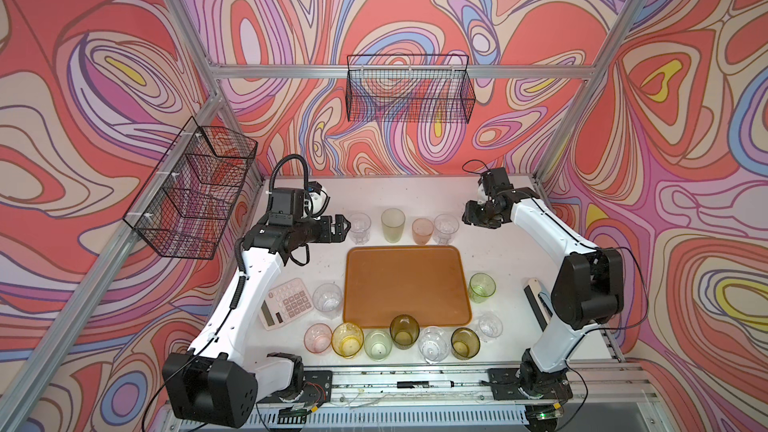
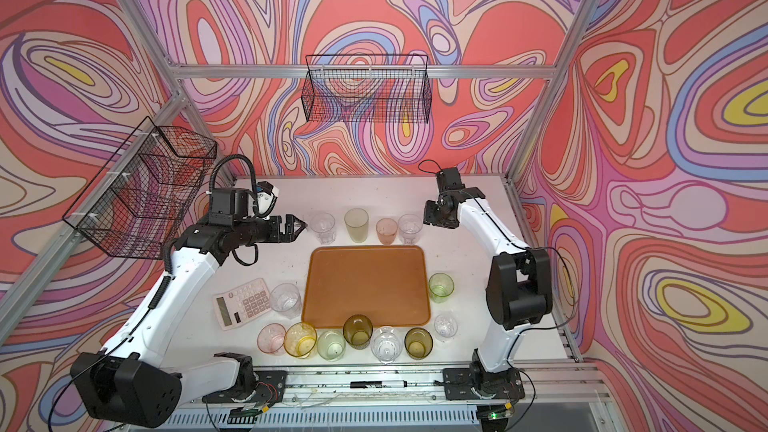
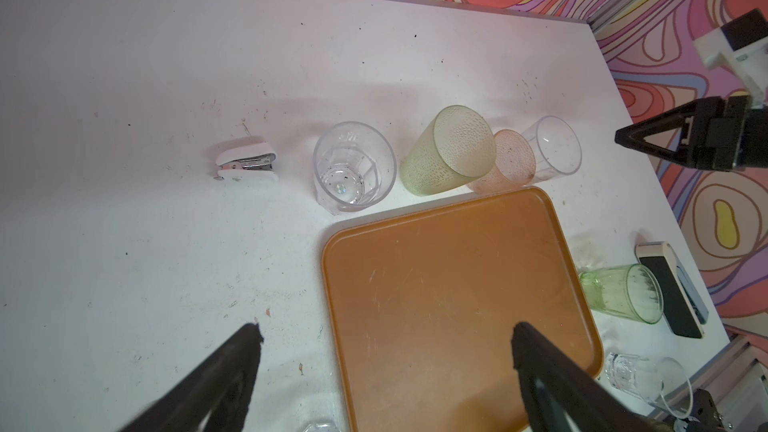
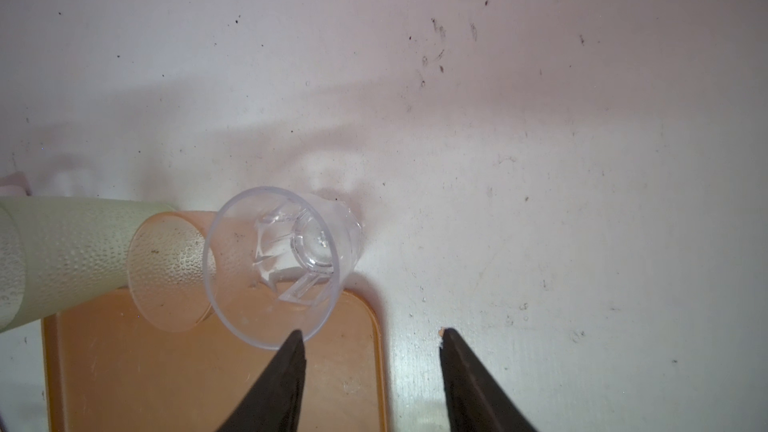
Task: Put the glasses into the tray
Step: 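Lower right gripper onto the clear glass rim and close it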
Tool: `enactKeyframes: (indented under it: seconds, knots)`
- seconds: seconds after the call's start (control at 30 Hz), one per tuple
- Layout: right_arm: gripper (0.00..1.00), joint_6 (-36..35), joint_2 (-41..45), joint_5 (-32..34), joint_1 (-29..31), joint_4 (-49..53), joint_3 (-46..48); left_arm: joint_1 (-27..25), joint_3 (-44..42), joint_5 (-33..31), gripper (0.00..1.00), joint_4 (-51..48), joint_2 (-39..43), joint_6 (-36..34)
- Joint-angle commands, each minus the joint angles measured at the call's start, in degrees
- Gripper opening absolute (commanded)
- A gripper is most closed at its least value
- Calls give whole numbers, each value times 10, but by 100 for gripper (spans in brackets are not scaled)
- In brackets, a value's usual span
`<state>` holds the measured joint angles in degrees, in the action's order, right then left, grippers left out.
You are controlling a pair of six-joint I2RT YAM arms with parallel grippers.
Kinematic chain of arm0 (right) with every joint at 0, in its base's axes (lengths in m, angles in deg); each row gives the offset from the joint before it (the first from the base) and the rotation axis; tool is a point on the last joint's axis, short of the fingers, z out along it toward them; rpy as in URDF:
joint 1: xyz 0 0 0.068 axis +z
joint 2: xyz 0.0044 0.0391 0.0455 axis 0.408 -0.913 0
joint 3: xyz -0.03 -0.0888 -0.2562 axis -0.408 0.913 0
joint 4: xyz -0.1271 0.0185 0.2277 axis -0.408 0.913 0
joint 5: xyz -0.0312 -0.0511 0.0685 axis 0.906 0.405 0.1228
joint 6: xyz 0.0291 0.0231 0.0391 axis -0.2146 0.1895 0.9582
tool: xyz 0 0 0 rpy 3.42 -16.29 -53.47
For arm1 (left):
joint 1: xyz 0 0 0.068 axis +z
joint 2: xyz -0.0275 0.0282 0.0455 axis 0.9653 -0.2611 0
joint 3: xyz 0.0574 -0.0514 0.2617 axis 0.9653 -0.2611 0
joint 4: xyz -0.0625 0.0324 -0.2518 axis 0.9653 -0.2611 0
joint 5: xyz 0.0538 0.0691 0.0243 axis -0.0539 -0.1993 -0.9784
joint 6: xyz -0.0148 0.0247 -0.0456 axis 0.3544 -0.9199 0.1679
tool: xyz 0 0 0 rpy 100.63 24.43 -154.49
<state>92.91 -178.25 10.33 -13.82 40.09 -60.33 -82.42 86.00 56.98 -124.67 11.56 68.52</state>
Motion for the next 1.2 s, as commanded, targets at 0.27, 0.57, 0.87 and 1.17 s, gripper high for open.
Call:
enactKeyframes:
  seconds: [0.27, 0.57, 0.87, 1.17]
  knots:
    - [47, -15, -68, -20, 16, 18, -45, -2, -10, 93, 97, 14, -12, 3]
    - [40, -15, -96, -16, 23, 22, -58, -14, -9, 120, 96, 16, -19, 3]
    - [33, -16, -114, -13, 27, 22, -64, -27, -9, 134, 95, 13, -23, -3]
    - [25, -16, -116, -4, 28, 24, -65, -37, -7, 118, 95, 6, -25, -7]
